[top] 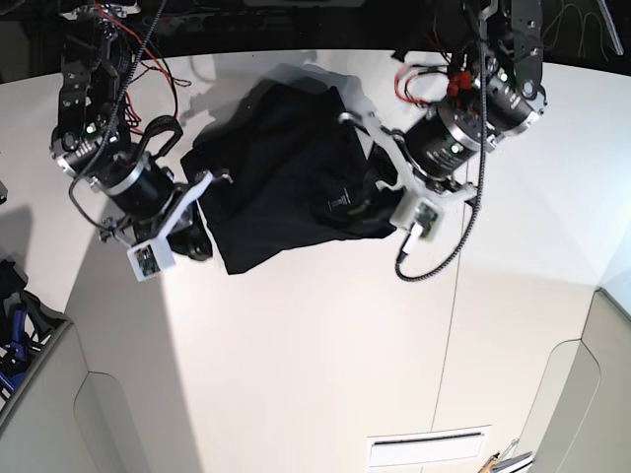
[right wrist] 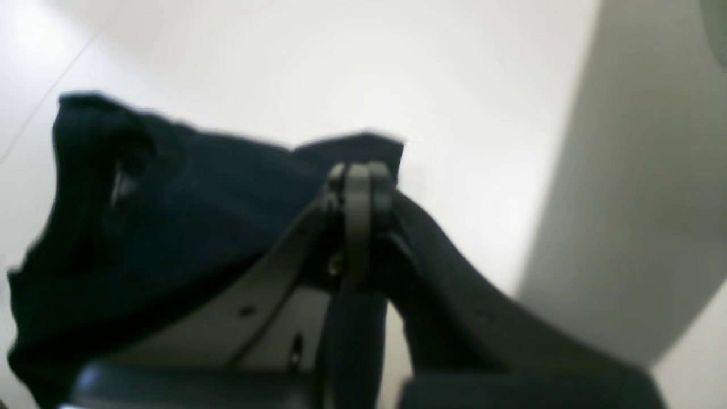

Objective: Fold the T-shirt properly

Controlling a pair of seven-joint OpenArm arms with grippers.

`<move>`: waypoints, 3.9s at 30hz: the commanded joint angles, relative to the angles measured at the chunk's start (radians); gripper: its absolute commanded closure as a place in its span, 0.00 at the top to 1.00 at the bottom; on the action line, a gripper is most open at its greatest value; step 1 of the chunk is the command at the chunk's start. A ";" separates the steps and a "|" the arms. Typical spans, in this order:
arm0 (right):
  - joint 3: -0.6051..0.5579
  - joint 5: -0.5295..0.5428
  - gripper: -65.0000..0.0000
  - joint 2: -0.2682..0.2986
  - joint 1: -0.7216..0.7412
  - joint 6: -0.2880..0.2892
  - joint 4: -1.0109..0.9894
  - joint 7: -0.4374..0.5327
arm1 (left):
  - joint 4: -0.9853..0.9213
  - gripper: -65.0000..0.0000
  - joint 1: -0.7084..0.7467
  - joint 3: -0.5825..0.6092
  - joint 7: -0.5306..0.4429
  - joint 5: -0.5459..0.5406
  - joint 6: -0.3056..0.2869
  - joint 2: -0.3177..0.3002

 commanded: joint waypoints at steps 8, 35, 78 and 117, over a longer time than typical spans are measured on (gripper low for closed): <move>0.004 0.062 0.00 0.007 0.232 0.010 -0.274 0.052 | -0.058 0.13 0.046 0.225 -0.034 0.031 -0.037 0.008; -0.030 0.351 0.00 0.016 0.305 0.154 -0.631 -0.043 | -0.315 0.14 -0.059 -0.121 -0.065 0.150 0.001 0.008; 0.058 0.247 0.00 -0.056 0.041 0.150 -0.304 0.054 | -0.364 0.14 -0.077 -0.266 0.028 0.002 -0.076 -0.085; -0.048 0.289 0.00 -0.121 -0.077 0.150 -0.171 -0.086 | -0.503 0.14 -0.334 -0.236 -0.022 0.020 -0.048 -0.034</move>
